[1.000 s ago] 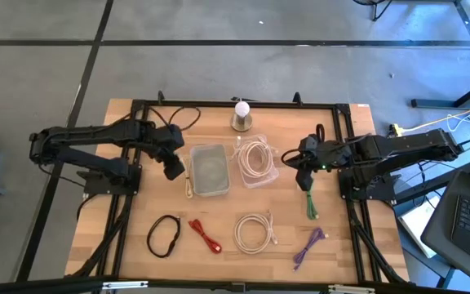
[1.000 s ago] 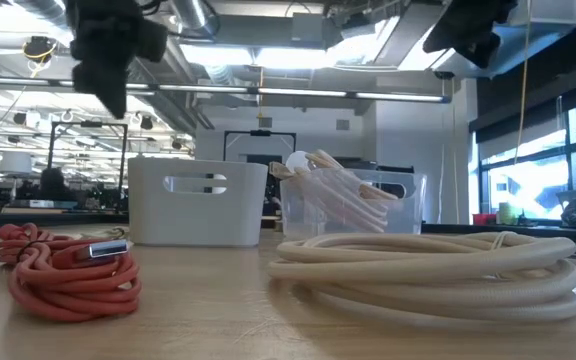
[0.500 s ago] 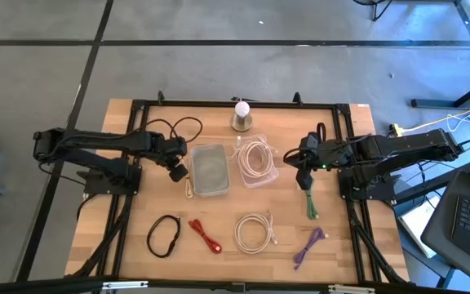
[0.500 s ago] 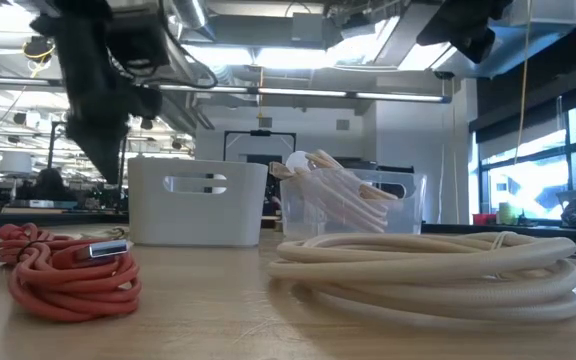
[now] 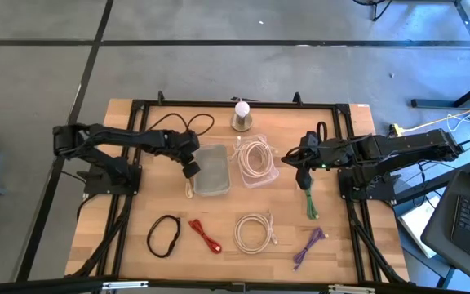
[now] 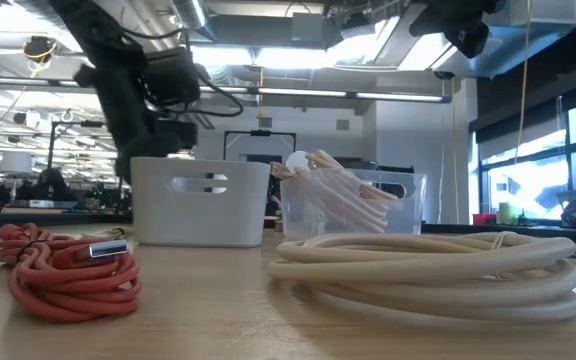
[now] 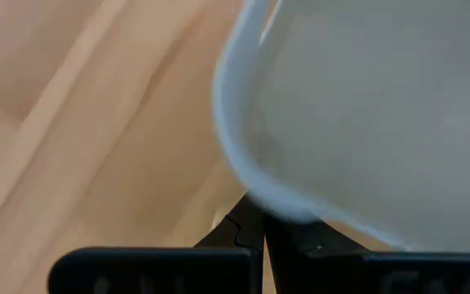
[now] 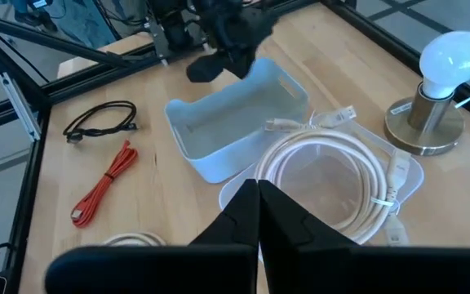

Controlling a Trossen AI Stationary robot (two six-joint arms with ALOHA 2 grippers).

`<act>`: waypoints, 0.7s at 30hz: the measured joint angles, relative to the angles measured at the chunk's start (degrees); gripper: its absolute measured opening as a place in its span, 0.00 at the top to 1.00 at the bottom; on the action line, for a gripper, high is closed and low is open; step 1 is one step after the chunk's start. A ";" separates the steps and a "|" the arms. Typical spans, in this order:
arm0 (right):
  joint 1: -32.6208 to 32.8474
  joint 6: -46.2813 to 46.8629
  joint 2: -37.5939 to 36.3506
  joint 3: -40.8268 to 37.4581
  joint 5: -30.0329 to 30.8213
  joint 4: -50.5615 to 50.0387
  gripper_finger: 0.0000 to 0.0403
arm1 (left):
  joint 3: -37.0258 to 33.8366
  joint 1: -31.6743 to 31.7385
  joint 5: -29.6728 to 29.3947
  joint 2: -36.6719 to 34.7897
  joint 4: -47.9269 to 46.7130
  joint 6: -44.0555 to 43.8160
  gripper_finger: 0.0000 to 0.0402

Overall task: Pick and place USB-C Cables
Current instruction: Adjust the bins

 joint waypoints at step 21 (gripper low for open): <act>-0.06 5.06 -0.40 0.70 3.00 -8.80 1.00 | 9.34 2.25 3.67 6.95 -2.22 6.87 1.00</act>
